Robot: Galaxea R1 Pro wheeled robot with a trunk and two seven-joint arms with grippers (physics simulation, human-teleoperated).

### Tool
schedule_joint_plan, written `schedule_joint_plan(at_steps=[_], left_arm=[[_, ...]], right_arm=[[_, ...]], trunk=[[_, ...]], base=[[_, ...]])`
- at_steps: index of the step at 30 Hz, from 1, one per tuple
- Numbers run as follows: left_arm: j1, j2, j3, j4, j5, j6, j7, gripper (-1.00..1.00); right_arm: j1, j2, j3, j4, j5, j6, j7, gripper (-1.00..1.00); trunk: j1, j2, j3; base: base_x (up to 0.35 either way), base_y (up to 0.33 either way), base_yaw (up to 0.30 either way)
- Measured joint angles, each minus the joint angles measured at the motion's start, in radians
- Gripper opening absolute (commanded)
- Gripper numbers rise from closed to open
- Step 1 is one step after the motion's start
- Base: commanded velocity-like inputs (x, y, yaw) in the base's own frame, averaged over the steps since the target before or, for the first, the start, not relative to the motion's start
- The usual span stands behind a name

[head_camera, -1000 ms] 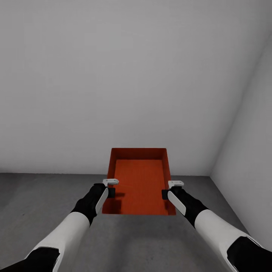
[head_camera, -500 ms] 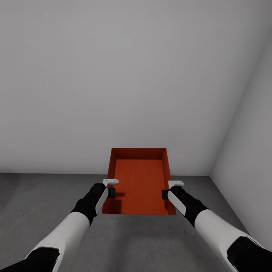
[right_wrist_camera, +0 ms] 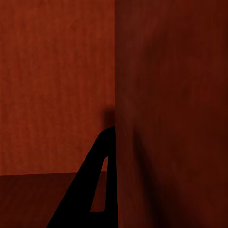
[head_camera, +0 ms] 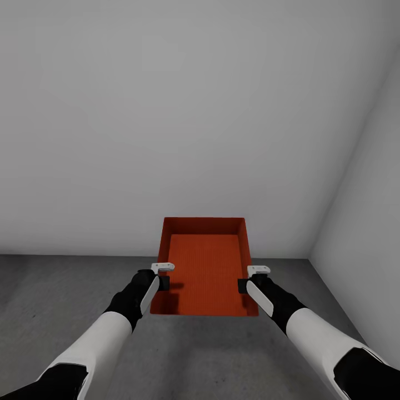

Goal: Move the two storage containers from the living room to the garage. In the garage, place one container on the floor and stack the other container on top of it (either order is fine).

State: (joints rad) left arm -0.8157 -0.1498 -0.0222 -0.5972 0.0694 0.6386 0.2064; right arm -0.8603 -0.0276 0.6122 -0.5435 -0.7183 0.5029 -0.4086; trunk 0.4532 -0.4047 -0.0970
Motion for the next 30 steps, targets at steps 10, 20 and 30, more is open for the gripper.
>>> schedule_joint_plan(at_steps=[10,20,30], left_arm=[[0.000,0.000,0.002,-0.002,-0.008,0.001,-0.005,-1.00],[0.000,-0.001,0.004,-0.003,-0.011,0.002,-0.006,-1.00],[0.000,-0.003,0.007,-0.004,-0.018,0.009,-0.006,-1.00]], right_arm=[[0.000,0.001,-0.001,0.000,0.001,-0.002,0.000,-1.00],[0.000,0.000,-0.001,0.000,0.001,-0.001,0.001,-1.00],[0.000,0.000,-0.004,0.000,0.002,0.004,0.004,-1.00]], trunk=[[0.000,0.000,0.000],[0.000,0.000,0.000],[0.011,-0.021,-0.009]], base=[[0.000,0.000,0.000],[0.000,0.000,0.000],[0.000,0.000,0.000]])
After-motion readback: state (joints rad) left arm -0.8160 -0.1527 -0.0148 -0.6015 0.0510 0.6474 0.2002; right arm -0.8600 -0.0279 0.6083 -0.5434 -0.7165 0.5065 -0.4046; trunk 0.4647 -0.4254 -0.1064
